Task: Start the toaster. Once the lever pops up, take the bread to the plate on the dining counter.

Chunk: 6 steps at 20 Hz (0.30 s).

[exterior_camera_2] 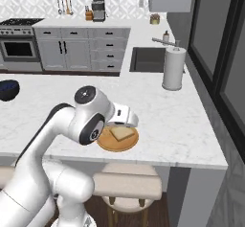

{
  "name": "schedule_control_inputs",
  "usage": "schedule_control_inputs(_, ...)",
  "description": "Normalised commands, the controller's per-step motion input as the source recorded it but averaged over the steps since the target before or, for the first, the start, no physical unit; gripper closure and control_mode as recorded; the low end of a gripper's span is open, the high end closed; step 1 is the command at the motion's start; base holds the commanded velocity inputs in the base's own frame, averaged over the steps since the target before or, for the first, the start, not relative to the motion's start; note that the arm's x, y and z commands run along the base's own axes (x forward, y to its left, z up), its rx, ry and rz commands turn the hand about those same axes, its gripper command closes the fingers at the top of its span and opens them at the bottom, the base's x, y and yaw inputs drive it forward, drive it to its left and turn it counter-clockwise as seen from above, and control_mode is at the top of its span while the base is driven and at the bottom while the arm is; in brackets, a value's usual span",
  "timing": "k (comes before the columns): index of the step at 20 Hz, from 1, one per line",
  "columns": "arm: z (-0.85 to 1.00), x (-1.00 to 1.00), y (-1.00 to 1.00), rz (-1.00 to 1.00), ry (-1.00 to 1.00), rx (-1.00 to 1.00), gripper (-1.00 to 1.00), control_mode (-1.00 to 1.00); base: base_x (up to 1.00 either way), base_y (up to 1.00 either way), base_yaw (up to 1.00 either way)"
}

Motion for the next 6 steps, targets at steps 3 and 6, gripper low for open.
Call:
schedule_control_inputs(3, 0.13, -1.0, 0.3, -0.15, -0.18, 0.0, -1.0, -1.0, 0.0, 0.0, 0.0)
schedule_control_inputs(6, 0.12, -1.0, 0.4, -0.03, -0.24, 0.0, -1.0, -1.0, 0.0, 0.0, 0.0)
